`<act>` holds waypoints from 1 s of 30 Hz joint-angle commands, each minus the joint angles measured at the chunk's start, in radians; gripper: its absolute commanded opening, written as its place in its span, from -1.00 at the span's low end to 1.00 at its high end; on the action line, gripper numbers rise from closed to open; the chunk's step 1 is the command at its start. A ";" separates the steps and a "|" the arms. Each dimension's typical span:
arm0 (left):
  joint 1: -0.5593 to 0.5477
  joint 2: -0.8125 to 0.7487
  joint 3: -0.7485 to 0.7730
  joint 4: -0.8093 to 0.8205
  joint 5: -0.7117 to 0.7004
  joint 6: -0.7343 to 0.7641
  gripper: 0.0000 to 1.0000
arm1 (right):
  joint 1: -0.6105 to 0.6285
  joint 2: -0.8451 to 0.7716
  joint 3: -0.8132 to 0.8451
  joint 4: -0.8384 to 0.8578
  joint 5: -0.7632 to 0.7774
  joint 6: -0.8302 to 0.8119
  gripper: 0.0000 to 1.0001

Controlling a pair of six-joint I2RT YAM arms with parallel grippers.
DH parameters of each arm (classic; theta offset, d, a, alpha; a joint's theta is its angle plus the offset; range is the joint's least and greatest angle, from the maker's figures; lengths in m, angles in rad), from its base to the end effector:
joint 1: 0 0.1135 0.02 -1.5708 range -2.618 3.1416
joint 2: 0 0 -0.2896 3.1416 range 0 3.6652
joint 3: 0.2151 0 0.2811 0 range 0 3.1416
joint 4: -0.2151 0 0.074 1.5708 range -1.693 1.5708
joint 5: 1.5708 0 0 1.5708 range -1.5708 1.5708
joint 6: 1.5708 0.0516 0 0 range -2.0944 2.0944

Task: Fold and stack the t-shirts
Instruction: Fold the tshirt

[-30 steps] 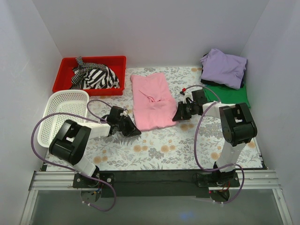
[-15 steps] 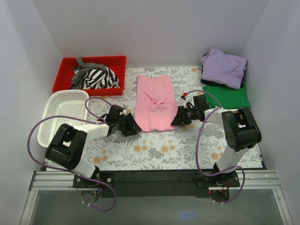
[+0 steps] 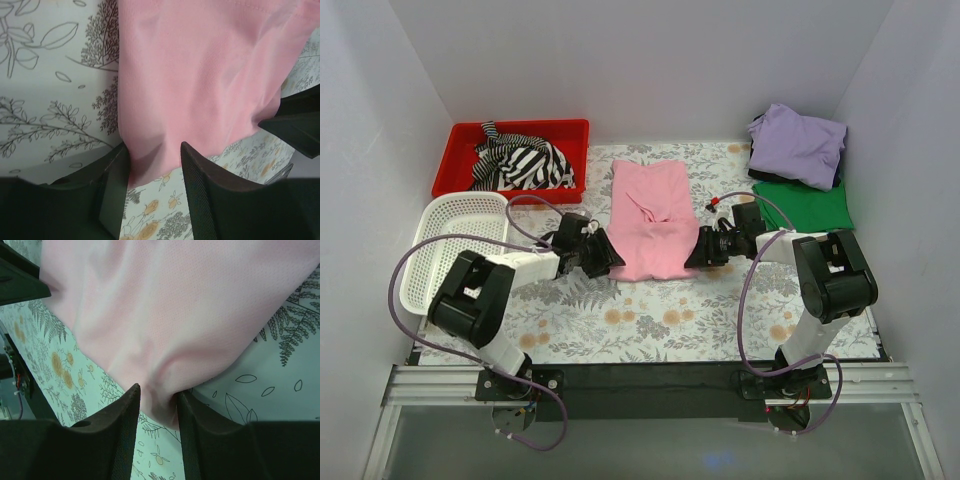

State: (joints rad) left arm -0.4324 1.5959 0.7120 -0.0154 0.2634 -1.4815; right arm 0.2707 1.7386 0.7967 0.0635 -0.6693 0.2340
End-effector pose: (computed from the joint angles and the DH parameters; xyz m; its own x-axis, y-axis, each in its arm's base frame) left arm 0.2893 -0.1483 0.1318 -0.6129 -0.7763 0.1475 -0.6588 0.3989 -0.6379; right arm 0.3301 0.1248 0.1241 -0.8586 -0.0495 -0.5103 -0.4033 0.6798 0.6126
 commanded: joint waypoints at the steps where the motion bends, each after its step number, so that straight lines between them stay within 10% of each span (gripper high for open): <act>1: 0.000 0.093 0.003 -0.061 -0.089 0.046 -0.15 | 0.001 0.022 0.003 -0.033 0.082 -0.022 -0.15; 4: 0.000 0.104 0.009 -0.057 -0.076 0.050 -0.75 | -0.001 0.006 -0.014 -0.037 0.102 -0.012 -0.15; 7: 0.000 0.070 -0.008 -0.055 -0.075 0.052 -0.92 | 0.001 -0.007 -0.033 -0.041 0.102 0.007 -0.10; 13: 0.000 0.009 -0.051 -0.063 -0.081 0.066 -0.95 | -0.002 -0.098 -0.083 -0.048 0.236 0.031 0.46; 30: 0.000 -0.030 -0.066 -0.067 -0.044 0.066 -0.99 | 0.005 -0.129 -0.208 0.065 0.237 0.183 0.43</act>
State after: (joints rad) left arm -0.4297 1.5932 0.6811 -0.0006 0.2440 -1.4433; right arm 0.2661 1.5768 0.6510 0.1993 -0.4522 0.3813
